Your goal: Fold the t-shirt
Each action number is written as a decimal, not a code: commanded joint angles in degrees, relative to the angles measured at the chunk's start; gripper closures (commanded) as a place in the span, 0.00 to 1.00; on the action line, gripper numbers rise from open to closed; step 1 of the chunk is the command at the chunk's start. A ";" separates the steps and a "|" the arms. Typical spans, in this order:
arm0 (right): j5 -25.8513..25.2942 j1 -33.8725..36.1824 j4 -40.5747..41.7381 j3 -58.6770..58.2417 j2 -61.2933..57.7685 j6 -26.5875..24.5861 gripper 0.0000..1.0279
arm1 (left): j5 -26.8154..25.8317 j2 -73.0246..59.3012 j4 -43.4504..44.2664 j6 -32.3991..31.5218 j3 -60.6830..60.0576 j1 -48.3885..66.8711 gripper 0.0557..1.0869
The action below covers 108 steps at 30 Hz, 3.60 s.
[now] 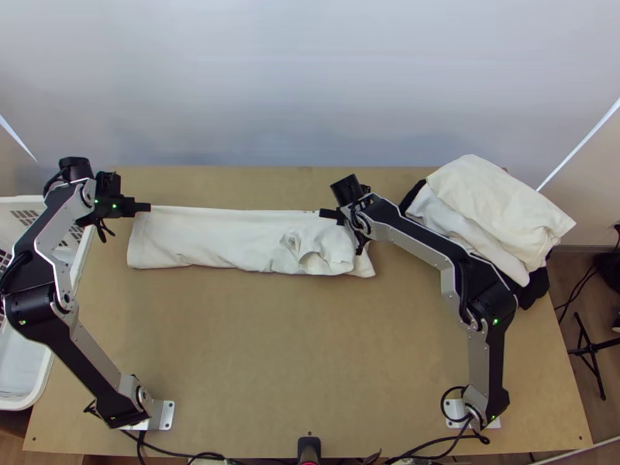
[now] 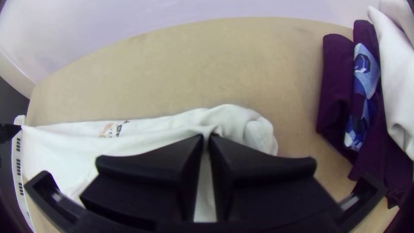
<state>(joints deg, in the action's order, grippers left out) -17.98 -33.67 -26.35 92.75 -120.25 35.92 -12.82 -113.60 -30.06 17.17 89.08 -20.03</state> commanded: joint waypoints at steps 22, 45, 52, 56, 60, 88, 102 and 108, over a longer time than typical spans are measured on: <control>5.23 1.77 -13.82 -9.78 23.65 2.31 0.03 | -30.86 -2.50 -21.18 0.59 4.35 -16.27 0.07; 5.85 2.03 -15.22 -9.17 24.88 1.26 0.03 | -31.92 -4.44 -14.94 8.76 -6.37 -10.82 0.07; 5.94 2.03 -15.14 -9.87 24.88 1.34 0.03 | -30.42 -4.44 -13.00 8.76 -8.66 -8.01 0.07; 5.94 2.12 -15.14 -10.04 24.80 1.26 0.03 | -30.51 -4.08 -13.09 8.14 -9.45 -5.28 0.07; 5.85 2.12 -15.14 -9.78 24.36 1.26 0.03 | -30.51 -3.12 -12.91 6.91 -10.50 -1.59 0.08; 5.85 4.23 -15.05 -11.98 28.49 1.43 0.03 | -22.16 3.21 -32.69 -7.32 10.94 -2.56 0.96; 5.94 8.80 -14.96 -11.28 31.21 0.29 0.03 | -19.79 5.32 -34.97 -19.54 20.79 30.84 0.96; 5.94 9.50 -14.96 -11.63 32.53 0.20 0.03 | -17.85 -0.74 -34.97 -22.62 26.06 36.47 0.96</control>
<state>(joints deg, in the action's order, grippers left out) -12.01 -25.19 -41.30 81.41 -89.08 36.34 -32.47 -109.43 -64.88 -1.78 109.45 8.25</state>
